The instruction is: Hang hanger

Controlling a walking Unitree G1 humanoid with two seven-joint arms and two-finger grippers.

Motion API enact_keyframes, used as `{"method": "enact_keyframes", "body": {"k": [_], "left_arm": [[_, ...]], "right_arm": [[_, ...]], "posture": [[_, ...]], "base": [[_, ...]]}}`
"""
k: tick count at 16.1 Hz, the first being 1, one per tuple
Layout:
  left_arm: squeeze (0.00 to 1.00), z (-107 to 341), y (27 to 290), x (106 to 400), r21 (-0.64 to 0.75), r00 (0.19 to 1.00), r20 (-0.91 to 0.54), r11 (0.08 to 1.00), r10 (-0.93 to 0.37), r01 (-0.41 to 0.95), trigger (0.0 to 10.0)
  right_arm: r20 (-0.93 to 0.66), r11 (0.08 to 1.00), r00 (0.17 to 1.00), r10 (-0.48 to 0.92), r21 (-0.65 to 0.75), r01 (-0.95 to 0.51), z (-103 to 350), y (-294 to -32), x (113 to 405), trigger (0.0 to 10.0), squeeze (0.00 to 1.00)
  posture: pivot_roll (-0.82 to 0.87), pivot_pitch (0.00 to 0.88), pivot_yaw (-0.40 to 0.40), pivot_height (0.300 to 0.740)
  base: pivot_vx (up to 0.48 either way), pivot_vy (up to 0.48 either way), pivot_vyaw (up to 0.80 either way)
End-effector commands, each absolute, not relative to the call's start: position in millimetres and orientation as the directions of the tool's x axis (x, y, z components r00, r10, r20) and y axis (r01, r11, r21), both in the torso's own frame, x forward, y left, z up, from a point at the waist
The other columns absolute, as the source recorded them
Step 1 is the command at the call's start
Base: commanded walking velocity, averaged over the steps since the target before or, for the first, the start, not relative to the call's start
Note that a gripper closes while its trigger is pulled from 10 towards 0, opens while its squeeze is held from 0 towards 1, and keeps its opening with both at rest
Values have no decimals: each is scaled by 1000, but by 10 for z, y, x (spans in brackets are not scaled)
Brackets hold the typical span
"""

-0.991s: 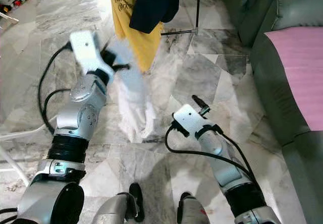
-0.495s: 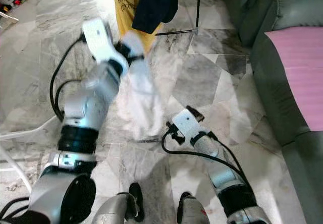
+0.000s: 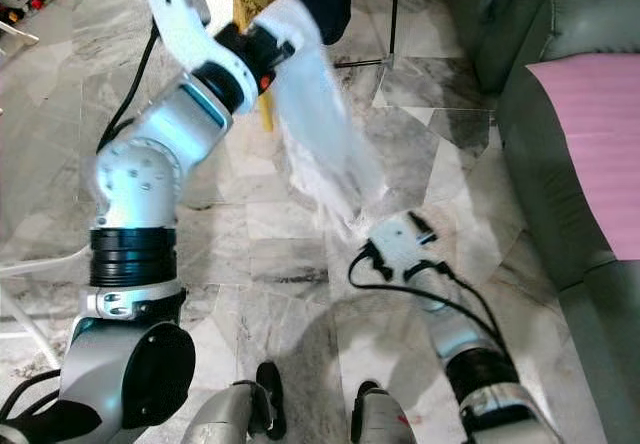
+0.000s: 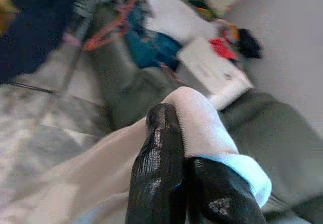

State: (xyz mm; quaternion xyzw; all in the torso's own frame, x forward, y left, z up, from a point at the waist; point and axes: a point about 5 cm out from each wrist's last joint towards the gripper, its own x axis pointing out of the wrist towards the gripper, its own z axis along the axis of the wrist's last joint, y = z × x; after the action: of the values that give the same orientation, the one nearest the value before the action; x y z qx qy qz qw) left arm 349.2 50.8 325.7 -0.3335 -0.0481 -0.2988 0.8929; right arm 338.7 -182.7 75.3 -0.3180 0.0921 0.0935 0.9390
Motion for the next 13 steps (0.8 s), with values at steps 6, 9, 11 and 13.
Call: {"method": "enact_keyframes", "body": {"k": [6, 9, 11, 13], "left_arm": [[0, 3389, 299, 3085, -502, 480, 387, 256, -787, 826, 10000], [0, 3281, 300, 3086, -518, 486, 356, 264, -798, 813, 10000], [0, 3267, 308, 3071, -517, 474, 359, 251, -804, 818, 10000], [0, 3244, 314, 3086, -519, 484, 353, 263, -801, 814, 10000]], "right_arm": [[-141, 769, 987, 80, -622, -151, 957, -1828, 3581, 10000, 0], [-105, 797, 973, 207, -559, -230, 1024, -1578, 3609, 6627, 0], [-132, 825, 936, 326, -444, -350, 958, -1417, 3544, 0, 0], [-156, 798, 889, 430, -394, -456, 885, -1305, 3446, 0, 0]], "posture": [[-113, 252, 98, 740], [-113, 252, 90, 740], [-115, 251, 86, 740], [-117, 253, 79, 740]], "base": [[0, 0, 0], [0, 0, 0], [0, 0, 0], [0, 0, 0]]}}
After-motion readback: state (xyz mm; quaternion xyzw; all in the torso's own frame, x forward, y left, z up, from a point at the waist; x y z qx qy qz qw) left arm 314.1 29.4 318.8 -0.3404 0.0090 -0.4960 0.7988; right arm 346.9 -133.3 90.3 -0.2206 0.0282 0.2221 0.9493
